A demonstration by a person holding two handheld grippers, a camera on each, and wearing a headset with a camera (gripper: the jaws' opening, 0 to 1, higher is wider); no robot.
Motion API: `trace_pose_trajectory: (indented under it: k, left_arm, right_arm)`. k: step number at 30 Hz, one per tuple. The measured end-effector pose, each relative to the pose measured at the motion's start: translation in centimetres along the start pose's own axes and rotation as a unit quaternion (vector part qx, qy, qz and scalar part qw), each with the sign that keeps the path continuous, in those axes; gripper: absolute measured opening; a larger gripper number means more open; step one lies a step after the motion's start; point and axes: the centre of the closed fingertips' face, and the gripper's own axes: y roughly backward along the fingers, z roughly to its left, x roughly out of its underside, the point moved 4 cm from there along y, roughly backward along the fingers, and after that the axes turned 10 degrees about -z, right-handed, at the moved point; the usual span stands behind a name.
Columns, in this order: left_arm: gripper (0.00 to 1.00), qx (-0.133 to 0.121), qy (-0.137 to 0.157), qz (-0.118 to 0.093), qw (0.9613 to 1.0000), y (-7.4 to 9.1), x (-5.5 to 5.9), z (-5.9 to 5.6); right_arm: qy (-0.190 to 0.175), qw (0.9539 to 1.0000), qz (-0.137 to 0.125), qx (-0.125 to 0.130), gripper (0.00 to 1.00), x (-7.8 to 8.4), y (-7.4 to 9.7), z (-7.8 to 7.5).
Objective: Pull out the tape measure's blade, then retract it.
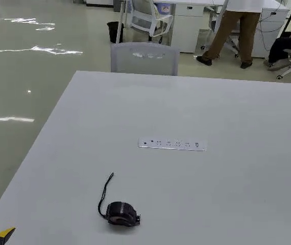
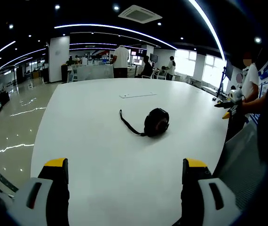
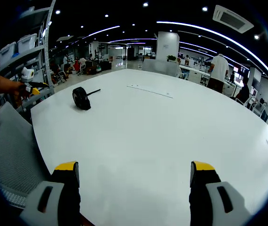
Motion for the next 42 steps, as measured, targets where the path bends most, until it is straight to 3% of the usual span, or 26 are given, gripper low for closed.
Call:
trace_pose_trajectory:
  k: [16, 26, 38, 42]
  left_arm:
    - [0.99, 0.002, 0.0, -0.008, 1.0, -0.2, -0.3, -0.2]
    - [0.99, -0.002, 0.002, -0.01, 0.9999, 0.1, -0.8, -0.4]
    - [0.99, -0.008, 0.008, -0.012, 0.9999, 0.2, -0.5, 0.3]
    - [0.99, -0.008, 0.011, -0.012, 0.9998, 0.1, -0.6, 0.1]
  right_arm:
    - [-0.005, 1.0, 0.003, 0.001, 1.0, 0.7, 0.7, 0.3]
    - [-0.011, 0.9999, 0.007, 0.007, 1.0, 1.5, 1.1, -0.5]
    - [-0.018, 0.9998, 0.006, 0.011, 1.0, 1.7, 1.1, 0.0]
    - [-0.02, 0.9997, 0.007, 0.009, 1.0, 1.8, 1.0, 0.1]
